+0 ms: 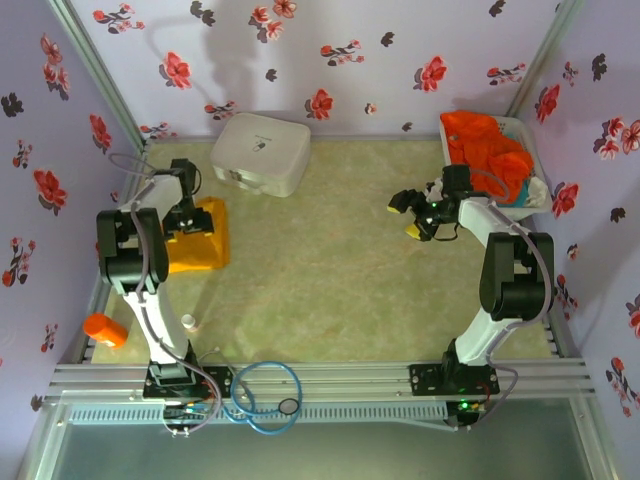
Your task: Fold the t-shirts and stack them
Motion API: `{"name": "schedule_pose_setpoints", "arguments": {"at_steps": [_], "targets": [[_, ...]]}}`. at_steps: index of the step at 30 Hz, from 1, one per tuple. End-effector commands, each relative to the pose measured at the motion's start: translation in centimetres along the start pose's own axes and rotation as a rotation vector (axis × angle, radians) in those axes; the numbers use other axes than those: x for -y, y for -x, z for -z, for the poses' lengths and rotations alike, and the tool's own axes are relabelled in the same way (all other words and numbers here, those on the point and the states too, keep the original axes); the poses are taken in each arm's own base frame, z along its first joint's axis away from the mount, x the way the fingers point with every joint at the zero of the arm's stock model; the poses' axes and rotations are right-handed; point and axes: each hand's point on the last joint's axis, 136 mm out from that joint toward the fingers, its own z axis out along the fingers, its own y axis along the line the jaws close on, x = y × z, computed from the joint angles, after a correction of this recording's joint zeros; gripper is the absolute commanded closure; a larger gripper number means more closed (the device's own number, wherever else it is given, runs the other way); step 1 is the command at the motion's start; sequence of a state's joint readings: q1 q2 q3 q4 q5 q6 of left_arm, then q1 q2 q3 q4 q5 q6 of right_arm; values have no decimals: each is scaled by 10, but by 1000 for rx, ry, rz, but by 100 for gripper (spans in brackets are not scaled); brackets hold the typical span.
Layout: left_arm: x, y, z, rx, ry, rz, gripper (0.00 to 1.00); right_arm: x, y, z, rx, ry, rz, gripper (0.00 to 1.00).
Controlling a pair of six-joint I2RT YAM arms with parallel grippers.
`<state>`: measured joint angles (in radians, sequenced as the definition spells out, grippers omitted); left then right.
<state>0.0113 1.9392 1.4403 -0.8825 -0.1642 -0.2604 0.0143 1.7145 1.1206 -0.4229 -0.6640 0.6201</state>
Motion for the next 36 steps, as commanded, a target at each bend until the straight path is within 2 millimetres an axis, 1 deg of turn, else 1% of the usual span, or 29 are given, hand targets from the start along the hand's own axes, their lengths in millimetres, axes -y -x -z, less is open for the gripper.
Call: {"name": "schedule_pose_setpoints", "arguments": {"at_steps": [1,3,5,7,8,9,11,13,15,16,17,19,20,23,25,27,28,30,31,33,34,36], "targets": [[-5,5,43,92,-40,36,21,-1,0,9,30,-46,53,16],[-2,12,61,159,-75,41,19,5,7,18,83,-112,78,16],[-1,19,77,246,-110,39,14,12,15,30,154,-188,115,14],[2,28,93,362,-148,32,9,21,26,47,252,-288,159,13],[3,31,98,413,-161,21,7,26,31,57,299,-338,180,14],[4,35,101,483,-169,5,1,33,36,68,356,-397,199,15],[4,43,102,596,-170,-12,0,46,46,91,482,-504,217,14],[-3,44,95,672,-128,-14,0,50,53,106,588,-552,287,13],[-5,45,88,735,-106,-16,0,51,60,119,698,-574,345,4],[-6,45,83,769,-104,-1,0,51,62,125,753,-575,374,2],[-4,44,80,799,-110,-8,0,50,64,129,805,-570,400,1],[8,39,72,872,-162,-69,0,53,66,136,900,-574,455,1],[11,37,70,902,-165,-84,0,54,67,138,933,-574,475,1],[9,32,60,966,-153,-69,0,62,66,133,974,-583,521,1],[8,28,56,1002,-156,-60,0,72,67,127,981,-603,529,1],[7,24,55,1039,-160,-54,0,79,69,121,990,-619,553,1],[7,20,51,1054,-163,-52,0,81,70,118,999,-618,564,1],[8,17,45,1084,-166,-45,0,85,74,112,1010,-615,557,1],[7,16,42,1104,-166,-40,0,91,78,112,1021,-630,529,1],[5,12,44,1117,-162,-34,0,92,81,99,1004,-605,552,1],[4,12,44,1129,-159,-29,0,92,80,92,979,-594,567,1],[4,12,45,1130,-157,-27,0,94,78,84,992,-566,591,1]]}}
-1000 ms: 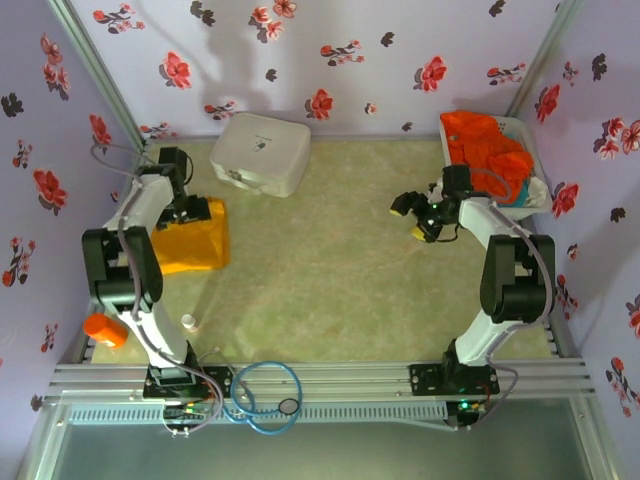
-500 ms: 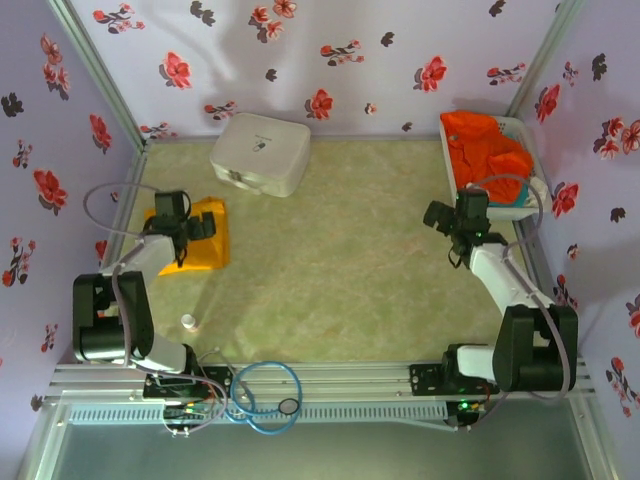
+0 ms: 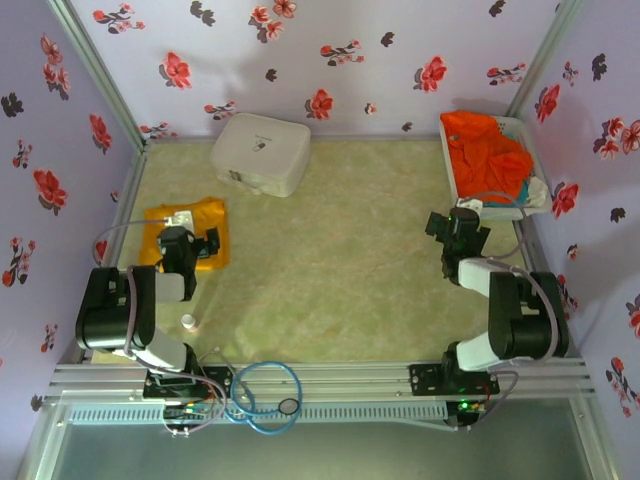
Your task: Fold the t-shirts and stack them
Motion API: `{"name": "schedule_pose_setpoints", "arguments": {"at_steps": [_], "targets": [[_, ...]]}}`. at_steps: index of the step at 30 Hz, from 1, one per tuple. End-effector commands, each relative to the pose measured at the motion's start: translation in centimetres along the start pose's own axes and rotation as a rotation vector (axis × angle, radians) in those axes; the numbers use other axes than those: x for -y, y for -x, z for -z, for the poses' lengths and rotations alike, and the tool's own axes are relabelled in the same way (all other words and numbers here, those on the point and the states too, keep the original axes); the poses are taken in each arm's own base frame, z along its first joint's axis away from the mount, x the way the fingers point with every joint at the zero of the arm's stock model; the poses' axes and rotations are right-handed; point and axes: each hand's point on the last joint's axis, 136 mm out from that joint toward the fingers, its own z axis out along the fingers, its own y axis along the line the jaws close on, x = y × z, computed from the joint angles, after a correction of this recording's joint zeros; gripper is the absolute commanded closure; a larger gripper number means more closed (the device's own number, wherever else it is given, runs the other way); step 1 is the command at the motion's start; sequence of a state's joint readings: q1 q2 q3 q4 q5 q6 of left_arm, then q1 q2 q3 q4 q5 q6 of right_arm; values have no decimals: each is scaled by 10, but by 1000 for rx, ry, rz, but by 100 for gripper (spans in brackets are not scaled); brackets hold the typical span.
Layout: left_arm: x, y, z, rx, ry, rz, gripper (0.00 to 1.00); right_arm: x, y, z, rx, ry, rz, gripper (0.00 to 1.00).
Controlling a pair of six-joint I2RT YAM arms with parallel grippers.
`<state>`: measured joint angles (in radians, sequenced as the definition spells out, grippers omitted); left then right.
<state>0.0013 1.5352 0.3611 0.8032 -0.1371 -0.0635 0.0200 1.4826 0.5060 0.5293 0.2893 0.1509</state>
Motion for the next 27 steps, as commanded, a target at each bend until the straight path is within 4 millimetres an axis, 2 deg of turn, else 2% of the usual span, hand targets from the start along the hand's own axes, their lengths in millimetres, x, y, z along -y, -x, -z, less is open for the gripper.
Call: {"name": "schedule_pose_setpoints", "arguments": {"at_steps": [1,2,4,8,11,27], "targets": [[2,33,2,145,3,-7,0,-11,8,2,128,72,12,1],[3,33,2,140,-3,-8,0,-13,1,4,125,91,18,1],[5,33,3,145,-6,-40,0,-12,4,6,206,94,5,1],[5,33,3,146,0,-39,0,-8,-1,2,146,62,5,1],[-13,34,1,131,98,20,0,-4,2,3,152,46,-8,1],[-12,33,1,130,98,13,0,-9,1,2,150,70,7,1]]}}
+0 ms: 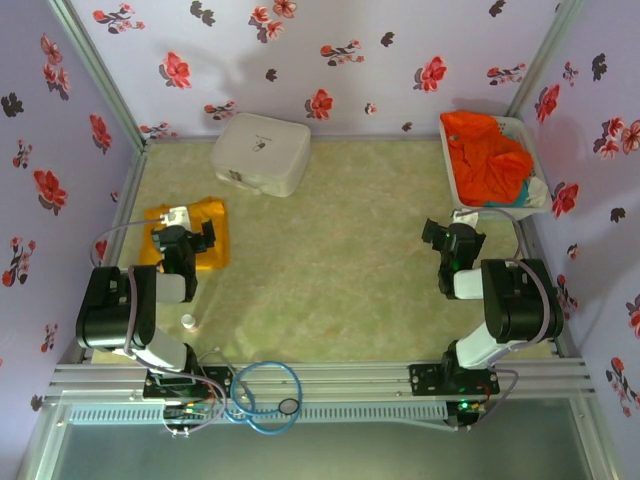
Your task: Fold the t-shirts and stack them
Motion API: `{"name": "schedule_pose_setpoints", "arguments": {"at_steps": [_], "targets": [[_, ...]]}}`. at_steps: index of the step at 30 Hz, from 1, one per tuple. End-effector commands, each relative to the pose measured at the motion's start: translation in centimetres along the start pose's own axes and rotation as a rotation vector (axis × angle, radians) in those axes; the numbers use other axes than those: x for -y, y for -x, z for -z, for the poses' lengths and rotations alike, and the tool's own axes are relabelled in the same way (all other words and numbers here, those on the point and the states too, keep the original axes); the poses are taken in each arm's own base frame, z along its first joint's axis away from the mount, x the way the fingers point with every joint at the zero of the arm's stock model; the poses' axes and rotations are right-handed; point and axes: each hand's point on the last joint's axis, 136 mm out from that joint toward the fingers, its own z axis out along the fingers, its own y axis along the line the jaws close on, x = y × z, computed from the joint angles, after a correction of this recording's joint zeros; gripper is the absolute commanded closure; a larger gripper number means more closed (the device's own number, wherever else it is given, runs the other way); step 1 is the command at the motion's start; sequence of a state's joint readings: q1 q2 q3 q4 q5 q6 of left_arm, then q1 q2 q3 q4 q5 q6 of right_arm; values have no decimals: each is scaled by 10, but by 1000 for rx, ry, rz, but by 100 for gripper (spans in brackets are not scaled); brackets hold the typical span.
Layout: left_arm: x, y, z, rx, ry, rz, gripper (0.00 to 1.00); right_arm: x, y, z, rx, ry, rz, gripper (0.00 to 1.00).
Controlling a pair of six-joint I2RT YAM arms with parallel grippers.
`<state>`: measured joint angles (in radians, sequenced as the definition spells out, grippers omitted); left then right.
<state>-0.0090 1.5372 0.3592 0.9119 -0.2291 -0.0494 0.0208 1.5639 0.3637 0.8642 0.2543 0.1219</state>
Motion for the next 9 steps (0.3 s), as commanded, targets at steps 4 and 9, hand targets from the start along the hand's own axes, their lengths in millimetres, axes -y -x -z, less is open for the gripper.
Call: {"name": "schedule_pose_setpoints", "arguments": {"at_steps": [4,9], "targets": [[-1,8,-2,25,19,13,0,-6,16,-3,42,17,10,1],[-1,8,-2,25,19,12,0,-6,16,-1,46,20,9,1]]}}
